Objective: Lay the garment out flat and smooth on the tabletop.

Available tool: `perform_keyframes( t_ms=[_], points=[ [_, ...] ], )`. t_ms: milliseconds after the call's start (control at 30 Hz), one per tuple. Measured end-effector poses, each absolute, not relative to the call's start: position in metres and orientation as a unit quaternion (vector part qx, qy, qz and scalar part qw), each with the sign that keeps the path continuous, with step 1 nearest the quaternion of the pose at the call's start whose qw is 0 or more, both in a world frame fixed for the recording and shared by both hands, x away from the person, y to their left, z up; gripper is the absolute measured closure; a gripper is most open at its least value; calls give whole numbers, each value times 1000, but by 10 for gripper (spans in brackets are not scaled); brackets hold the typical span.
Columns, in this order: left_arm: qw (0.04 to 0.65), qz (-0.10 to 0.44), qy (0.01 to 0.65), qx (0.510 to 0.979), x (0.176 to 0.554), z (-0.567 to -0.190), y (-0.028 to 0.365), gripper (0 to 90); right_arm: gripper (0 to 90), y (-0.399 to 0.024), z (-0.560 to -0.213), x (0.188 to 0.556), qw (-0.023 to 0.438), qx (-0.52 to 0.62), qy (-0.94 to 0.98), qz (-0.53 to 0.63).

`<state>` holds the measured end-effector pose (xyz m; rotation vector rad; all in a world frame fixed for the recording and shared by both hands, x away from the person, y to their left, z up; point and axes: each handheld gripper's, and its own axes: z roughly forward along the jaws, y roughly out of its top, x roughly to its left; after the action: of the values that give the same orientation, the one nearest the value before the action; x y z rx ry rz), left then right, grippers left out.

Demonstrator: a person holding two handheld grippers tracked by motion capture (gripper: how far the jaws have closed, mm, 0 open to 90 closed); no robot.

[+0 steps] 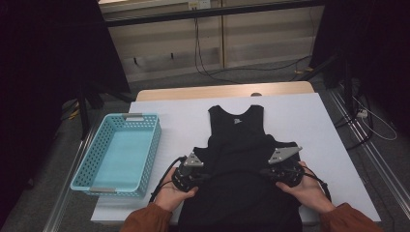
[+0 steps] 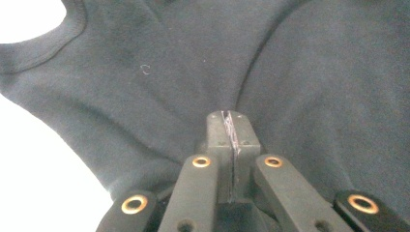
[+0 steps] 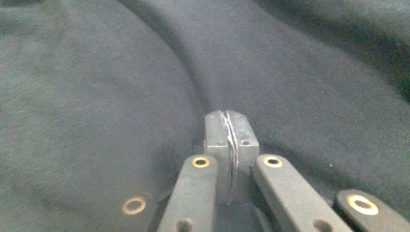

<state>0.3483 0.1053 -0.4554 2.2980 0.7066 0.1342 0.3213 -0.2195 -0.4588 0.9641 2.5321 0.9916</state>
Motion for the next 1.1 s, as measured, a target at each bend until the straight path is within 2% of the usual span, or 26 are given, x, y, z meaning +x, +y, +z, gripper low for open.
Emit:
perform_keyframes(
  t_ms=[733,800,900,933,967,1033,1100],
  points=[
    [366,32,282,886,329,-453,123,892,900,-213,-459,300,105,308,879,349],
    [367,39,284,885,328,-454,123,862,900,-213,-459,299,105,306,879,350],
    [366,43,283,885,328,-453,125,747,899,-213,-460,299,105,306,879,351],
    [368,46,281,885,327,-453,126,747,899,-213,-460,299,105,306,879,351],
    [371,53,270,887,325,-452,128,674,899,-213,-460,300,105,305,879,351],
    [371,56,264,889,324,-453,129,598,899,-214,-460,300,105,305,879,352],
    [374,60,257,889,322,-457,127,584,899,-214,-460,300,103,305,879,352]
  ],
)
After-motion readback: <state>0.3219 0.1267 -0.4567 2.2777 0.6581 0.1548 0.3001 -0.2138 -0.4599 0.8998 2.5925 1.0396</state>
